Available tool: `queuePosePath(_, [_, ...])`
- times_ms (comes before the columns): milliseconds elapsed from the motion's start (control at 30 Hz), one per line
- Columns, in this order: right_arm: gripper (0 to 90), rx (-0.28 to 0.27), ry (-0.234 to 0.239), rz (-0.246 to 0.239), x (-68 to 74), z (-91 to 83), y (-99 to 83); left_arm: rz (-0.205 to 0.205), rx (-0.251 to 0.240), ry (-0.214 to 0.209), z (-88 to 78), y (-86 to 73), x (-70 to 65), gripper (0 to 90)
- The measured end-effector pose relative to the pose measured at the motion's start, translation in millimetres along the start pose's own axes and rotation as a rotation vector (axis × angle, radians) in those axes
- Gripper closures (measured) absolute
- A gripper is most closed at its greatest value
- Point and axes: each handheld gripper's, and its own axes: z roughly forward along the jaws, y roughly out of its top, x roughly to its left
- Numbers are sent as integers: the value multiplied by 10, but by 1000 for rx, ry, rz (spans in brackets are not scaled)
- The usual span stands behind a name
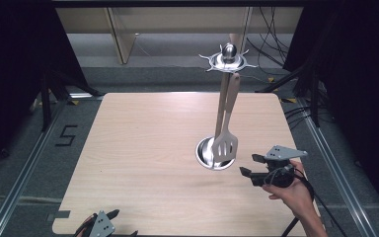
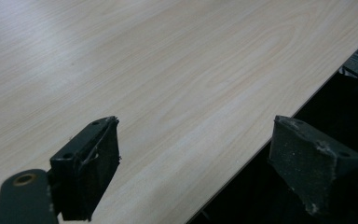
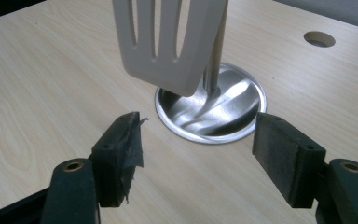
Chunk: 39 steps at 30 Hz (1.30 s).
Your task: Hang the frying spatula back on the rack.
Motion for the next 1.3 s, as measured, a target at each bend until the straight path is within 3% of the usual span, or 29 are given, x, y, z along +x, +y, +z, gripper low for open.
queuePosePath(33, [336,-4,4,13,3,-4,-8,29,12,6,-5,10,10,154])
queuePosePath(100, [333,-3,-3,18,-6,-26,-31,22,20,-9,-3,11,-3,154])
queuePosePath(167, [330,4,-7,17,-3,-29,-67,20,3,1,10,1,-24,154])
queuePosePath(200, [330,9,-2,17,1,-28,-85,50,31,2,-15,5,-11,154])
queuePosePath(300, [328,31,8,26,30,-19,-136,47,25,5,-25,3,-16,154])
queuePosePath(333, [327,18,4,17,29,-9,-150,24,-4,-1,-7,-4,-29,154])
queuePosePath(400, [326,20,10,23,33,-6,-169,48,32,7,-18,-2,-5,154])
queuePosePath(500, [325,27,7,29,41,-1,-194,47,14,8,-1,-3,-12,154])
queuePosePath(633, [324,34,9,36,51,11,-228,50,31,6,-11,-4,-18,154])
queuePosePath(700, [323,31,15,0,34,25,-243,54,33,4,-10,-1,-18,154])
queuePosePath(733, [323,48,17,37,67,19,-254,53,28,2,-5,-2,-21,154])
queuePosePath(1300, [320,55,24,51,107,45,-411,34,9,-12,-1,-3,-32,153])
